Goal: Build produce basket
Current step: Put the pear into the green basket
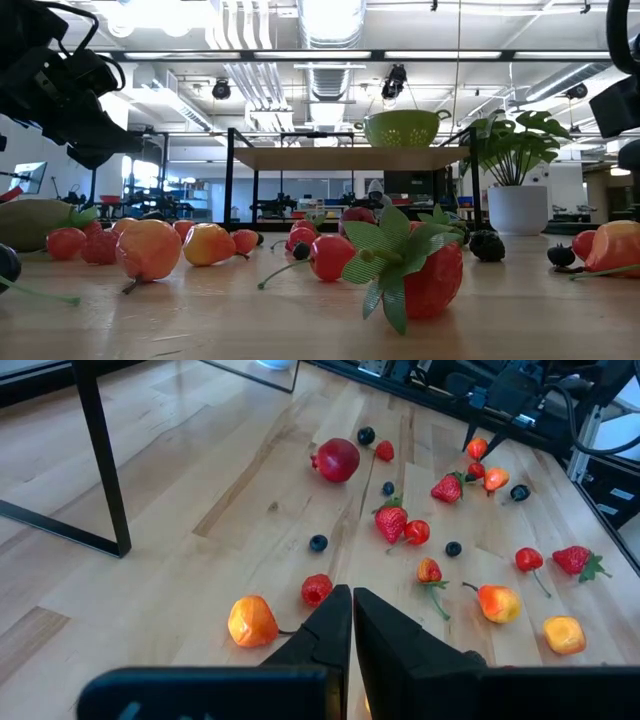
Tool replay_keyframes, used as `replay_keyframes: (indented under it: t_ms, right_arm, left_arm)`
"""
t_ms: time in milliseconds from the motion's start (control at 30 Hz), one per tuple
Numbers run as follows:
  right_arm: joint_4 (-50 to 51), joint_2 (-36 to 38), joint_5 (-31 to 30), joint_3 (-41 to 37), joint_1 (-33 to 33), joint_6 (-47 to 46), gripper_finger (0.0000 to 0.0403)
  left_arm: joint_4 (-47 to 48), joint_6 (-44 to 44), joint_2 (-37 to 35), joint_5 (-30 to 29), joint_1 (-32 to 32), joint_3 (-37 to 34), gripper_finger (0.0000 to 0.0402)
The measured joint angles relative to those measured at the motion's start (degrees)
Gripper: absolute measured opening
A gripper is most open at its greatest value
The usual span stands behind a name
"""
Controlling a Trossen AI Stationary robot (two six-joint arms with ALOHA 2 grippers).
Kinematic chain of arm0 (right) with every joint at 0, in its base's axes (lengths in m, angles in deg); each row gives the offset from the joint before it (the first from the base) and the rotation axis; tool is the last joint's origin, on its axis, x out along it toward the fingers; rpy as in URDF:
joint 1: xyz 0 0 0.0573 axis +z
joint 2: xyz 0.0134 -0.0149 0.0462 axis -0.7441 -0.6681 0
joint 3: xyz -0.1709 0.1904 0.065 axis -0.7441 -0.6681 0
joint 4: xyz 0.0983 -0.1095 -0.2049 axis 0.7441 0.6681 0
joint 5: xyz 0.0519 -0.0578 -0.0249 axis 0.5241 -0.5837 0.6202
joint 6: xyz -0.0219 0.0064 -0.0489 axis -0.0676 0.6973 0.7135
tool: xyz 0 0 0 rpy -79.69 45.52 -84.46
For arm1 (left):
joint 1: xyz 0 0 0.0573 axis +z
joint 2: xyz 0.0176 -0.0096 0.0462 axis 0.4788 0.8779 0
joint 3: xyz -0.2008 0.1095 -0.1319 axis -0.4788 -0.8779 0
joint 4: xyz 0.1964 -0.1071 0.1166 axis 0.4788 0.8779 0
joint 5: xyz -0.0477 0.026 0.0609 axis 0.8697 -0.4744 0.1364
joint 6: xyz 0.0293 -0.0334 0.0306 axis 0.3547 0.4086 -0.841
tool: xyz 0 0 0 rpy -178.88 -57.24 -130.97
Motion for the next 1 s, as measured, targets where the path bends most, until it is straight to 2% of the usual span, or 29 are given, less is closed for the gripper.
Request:
replay_keyframes:
  t_ms: [333,533,800,1000]
  right_arm:
    - [0.64,5.17,-0.43,-0.03,-1.37,3.47,0.0116]
    - [0.75,10.1,-3.52,-0.03,-4.29,8.0,0.0132]
    - [0.61,18.71,-7.68,0.24,-14.1,17.3,0.0116]
    - [0.6,24.08,-8.48,2.37,-24.68,24.02,0.0131]
  left_arm:
    - [0.02,0.0,0.0,0.0,0.0,0.0,0.0021]
    - [0.0,0.0,0.01,0.0,-0.02,0.0,0.0021]
    - [0.0,-0.02,0.0,0.0,-0.02,0.0,0.0021]
    - [0.0,-0.01,0.0,0.0,-0.01,0.0,0.0021]
